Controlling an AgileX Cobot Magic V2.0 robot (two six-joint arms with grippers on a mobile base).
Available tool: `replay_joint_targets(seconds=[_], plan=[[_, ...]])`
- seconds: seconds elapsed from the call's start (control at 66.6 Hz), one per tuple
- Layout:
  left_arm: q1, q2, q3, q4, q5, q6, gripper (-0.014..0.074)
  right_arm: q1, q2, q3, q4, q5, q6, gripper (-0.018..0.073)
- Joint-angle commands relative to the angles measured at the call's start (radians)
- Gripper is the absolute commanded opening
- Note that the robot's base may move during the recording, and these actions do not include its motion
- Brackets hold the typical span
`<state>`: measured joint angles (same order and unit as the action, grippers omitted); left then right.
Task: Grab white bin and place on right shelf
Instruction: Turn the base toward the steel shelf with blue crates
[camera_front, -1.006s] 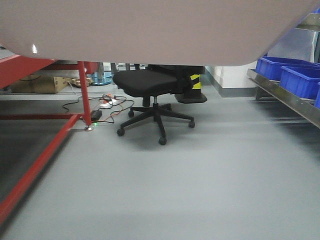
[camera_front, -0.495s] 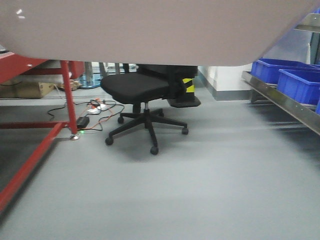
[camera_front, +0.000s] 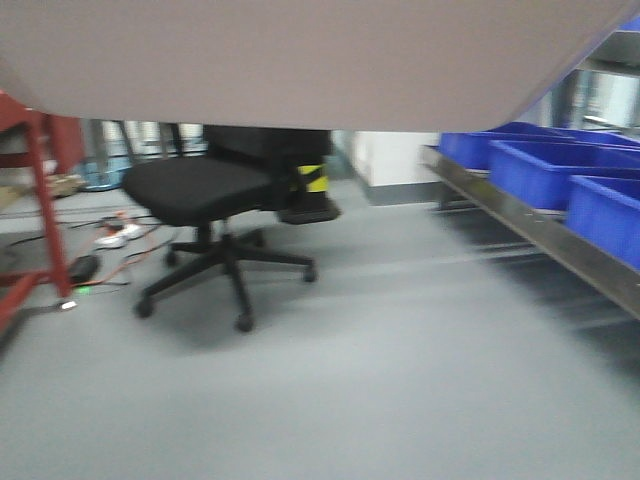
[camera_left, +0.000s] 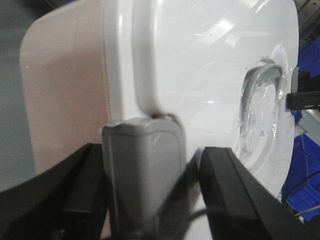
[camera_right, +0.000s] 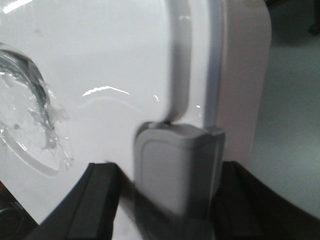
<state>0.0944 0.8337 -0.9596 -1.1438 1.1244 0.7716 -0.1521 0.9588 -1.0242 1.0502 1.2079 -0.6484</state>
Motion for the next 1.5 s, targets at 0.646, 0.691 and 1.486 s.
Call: replay_joint_targets(seconds=[0.646, 0.691, 1.486], plan=[[-0.015, -0.016, -0.037, -0.177, 0.053, 0.005, 0.0262, 0.008, -0.014, -0.038, 0.155, 0.073, -0.009, 0.0424], [-0.015, -0.016, -0.037, -0.177, 0.053, 0.005, 0.0262, 0.008, -0.014, -0.038, 0.155, 0.073, -0.009, 0.0424], [-0.015, -0.016, -0.037, -0.177, 0.053, 0.005, 0.0262, 0.008, -0.014, -0.038, 0.155, 0.073, -0.009, 0.0398]])
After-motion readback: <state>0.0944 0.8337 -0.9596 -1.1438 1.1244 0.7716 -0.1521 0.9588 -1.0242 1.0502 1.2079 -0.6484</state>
